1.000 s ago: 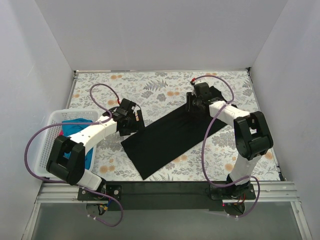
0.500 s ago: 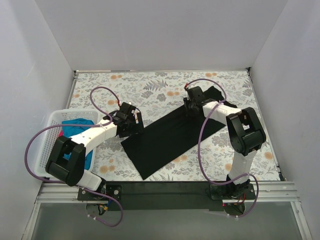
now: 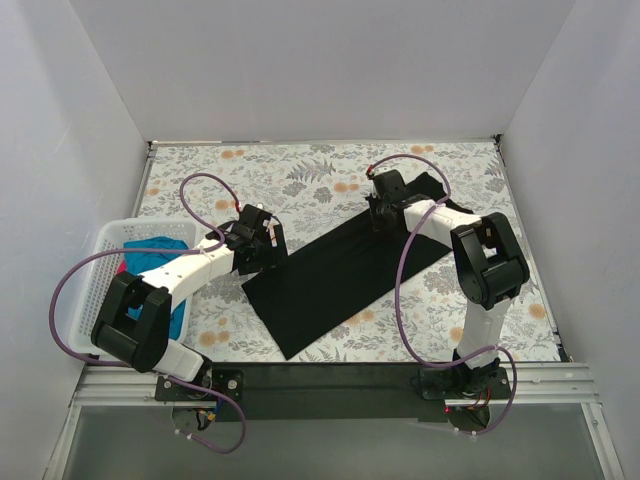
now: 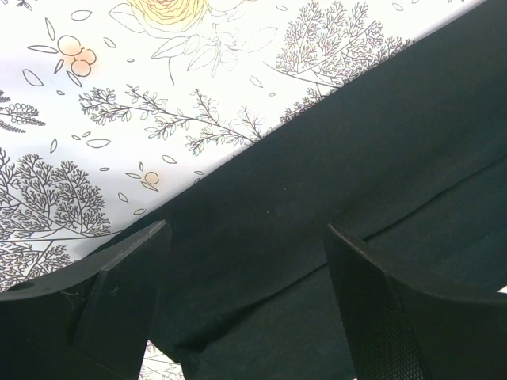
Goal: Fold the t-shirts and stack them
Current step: Fold the tshirt
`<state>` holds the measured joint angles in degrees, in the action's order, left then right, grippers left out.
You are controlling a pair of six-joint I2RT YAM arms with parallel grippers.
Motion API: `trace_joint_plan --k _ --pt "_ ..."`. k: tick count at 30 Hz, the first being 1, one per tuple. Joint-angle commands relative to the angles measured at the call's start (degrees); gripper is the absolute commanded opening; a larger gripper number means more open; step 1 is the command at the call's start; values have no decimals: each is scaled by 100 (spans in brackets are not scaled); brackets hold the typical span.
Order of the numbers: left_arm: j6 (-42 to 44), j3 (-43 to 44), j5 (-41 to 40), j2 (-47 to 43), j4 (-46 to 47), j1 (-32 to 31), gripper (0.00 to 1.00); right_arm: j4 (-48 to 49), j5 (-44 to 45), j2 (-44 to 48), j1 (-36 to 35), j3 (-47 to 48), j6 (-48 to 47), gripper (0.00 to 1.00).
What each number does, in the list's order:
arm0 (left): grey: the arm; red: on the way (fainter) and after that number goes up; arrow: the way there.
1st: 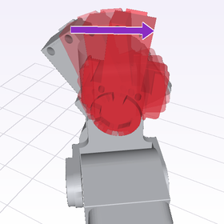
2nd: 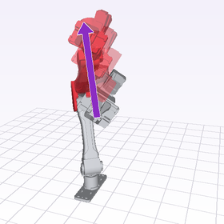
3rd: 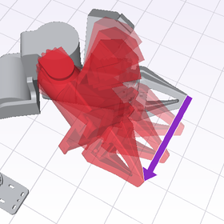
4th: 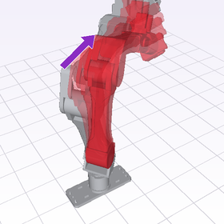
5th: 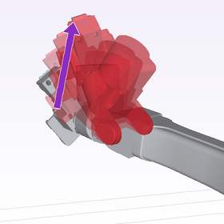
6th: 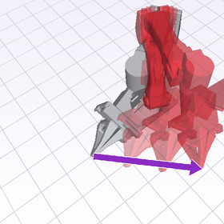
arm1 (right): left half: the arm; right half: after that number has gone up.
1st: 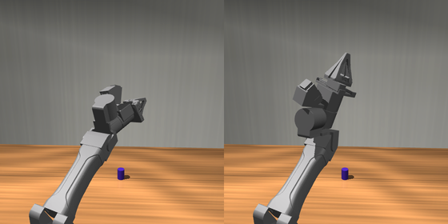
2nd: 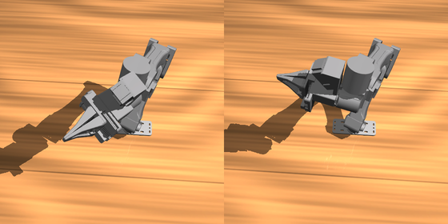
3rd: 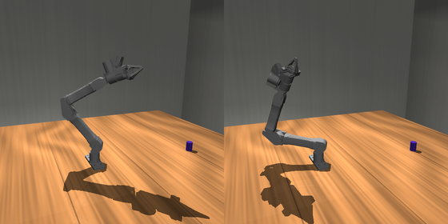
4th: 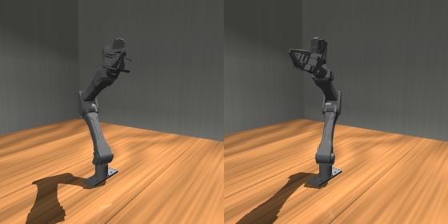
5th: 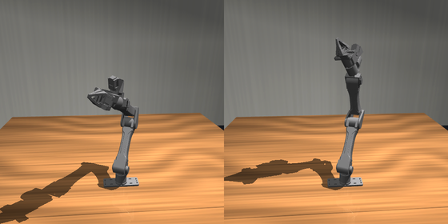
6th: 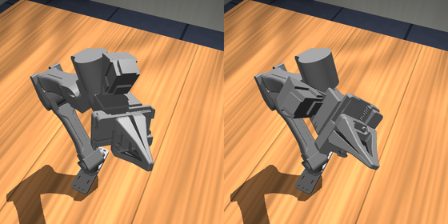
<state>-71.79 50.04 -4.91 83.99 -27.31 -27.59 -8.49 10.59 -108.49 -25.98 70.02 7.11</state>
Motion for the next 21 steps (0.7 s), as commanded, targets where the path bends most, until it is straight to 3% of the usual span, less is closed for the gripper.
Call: trace_joint_plan --k 1,21 --pt "42 -38 16 -84 86 -9 77 5 57 -15 -83 249 -105 1" --pt "69 -30 60 -102 94 -18 77 357 -619 706 -153 -366 -579 1"
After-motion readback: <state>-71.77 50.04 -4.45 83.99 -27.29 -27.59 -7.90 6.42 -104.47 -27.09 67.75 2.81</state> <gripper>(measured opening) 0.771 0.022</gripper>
